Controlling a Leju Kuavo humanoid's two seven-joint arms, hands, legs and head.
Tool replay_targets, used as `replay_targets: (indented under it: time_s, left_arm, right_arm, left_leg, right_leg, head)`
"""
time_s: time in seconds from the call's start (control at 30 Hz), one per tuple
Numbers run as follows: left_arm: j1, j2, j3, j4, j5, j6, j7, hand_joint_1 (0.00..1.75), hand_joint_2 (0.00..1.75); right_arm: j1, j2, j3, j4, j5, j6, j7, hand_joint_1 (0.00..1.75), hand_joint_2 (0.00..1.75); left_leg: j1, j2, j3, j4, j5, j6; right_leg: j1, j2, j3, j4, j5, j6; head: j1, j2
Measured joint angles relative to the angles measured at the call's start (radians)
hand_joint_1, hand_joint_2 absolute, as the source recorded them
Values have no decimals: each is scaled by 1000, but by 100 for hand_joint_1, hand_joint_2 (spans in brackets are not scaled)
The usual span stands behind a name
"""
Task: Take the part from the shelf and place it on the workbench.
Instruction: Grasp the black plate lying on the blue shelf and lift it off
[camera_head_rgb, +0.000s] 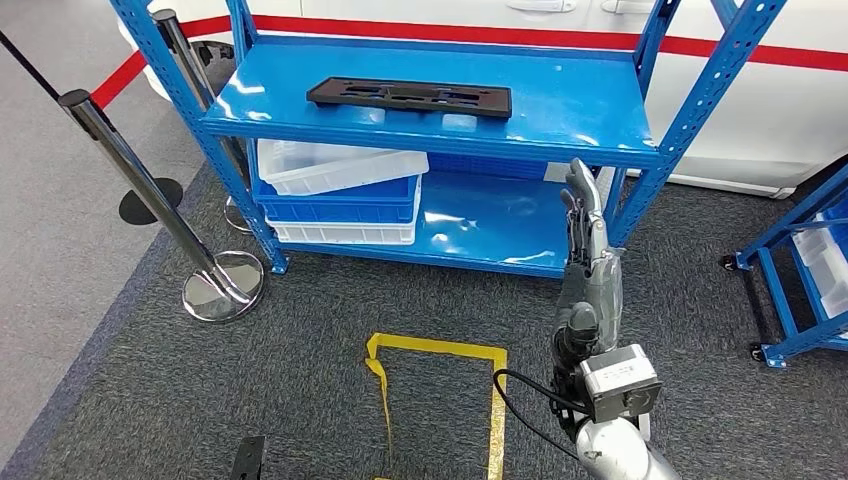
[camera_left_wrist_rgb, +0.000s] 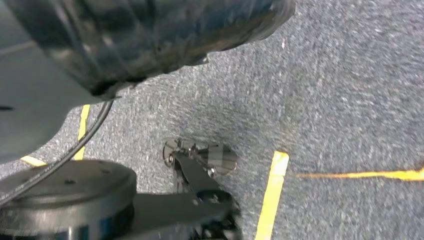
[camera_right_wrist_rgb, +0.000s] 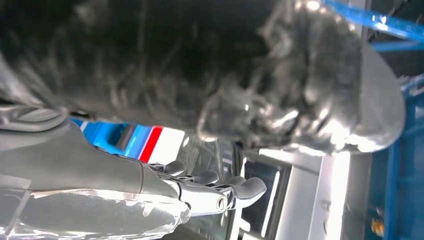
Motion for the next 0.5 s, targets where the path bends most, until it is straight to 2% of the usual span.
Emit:
replay_targets:
  time_s: [0.03,0.1,0.13,0.17,0.27,0.33,0.37,0.43,0.47,0.5]
  left_arm:
    - [1,0,0,0,0,0,0,0,0]
    - [1,1,0,0,0,-2,0,0,0]
    - [0,1,0,0,0,-3,-1,0,0]
    - [-1,1,-1,0,1,-4,-2,0,0]
    - [1,1,-2,0,1,-7,-2,0,0]
    - [2,1,-3,0,2,-8,-2,0,0]
    - [1,1,-3,0,2,-8,-2,0,0]
    - [1,2,-3,0,1,-9,-2,0,0]
    - [1,2,-3,0,1,-10,-2,0,0]
    - [3,2,-3,0,1,-11,-2,0,0]
  right_arm:
    - [1,0,0,0,-4,0,0,0,0]
    - [2,0,0,0,-10,1,0,0,0]
    - [2,0,0,0,-12,2,-1,0,0]
    - [3,0,0,0,-13,2,-1,0,0]
    - [3,0,0,0,-15,3,-1,0,0]
    - [4,-1,0,0,-15,3,-1,0,0]
    - [4,-2,0,0,-15,3,-1,0,0]
    - [7,-2,0,1,-15,5,-1,0,0]
    - [9,-3,0,1,-15,8,-1,0,0]
    - [11,-3,0,2,-16,12,-1,0,0]
  left_leg:
    - [0,1,15,-32,27,1]
    - [-1,3,81,-168,92,9]
    - [-4,4,111,-229,112,13]
    - [-6,5,129,-264,118,17]
    - [-9,4,138,-286,118,29]
    - [-5,5,147,-298,123,39]
    - [-3,5,151,-303,124,44]
    - [-4,6,153,-303,122,51]
    - [-5,6,154,-303,120,53]
    - [-6,5,156,-302,118,53]
  right_leg:
    - [0,-2,1,0,0,0]
    - [2,-3,3,0,-2,3]
    - [4,-4,3,1,-2,6]
    - [5,-4,2,0,-3,10]
    - [5,-4,3,-4,-3,27]
    - [5,-5,-8,22,-22,36]
    - [5,-5,-29,66,-46,38]
    - [4,-6,-94,197,-103,41]
    - [4,-6,-124,249,-116,41]
    - [3,-6,-138,270,-110,41]
  head:
    - [0,0]
    - [0,0]
    - [1,0]
    - [1,0]
    - [2,0]
    - [4,0]
    - [6,0]
    - [9,0]
    - [8,0]
    - [9,0]
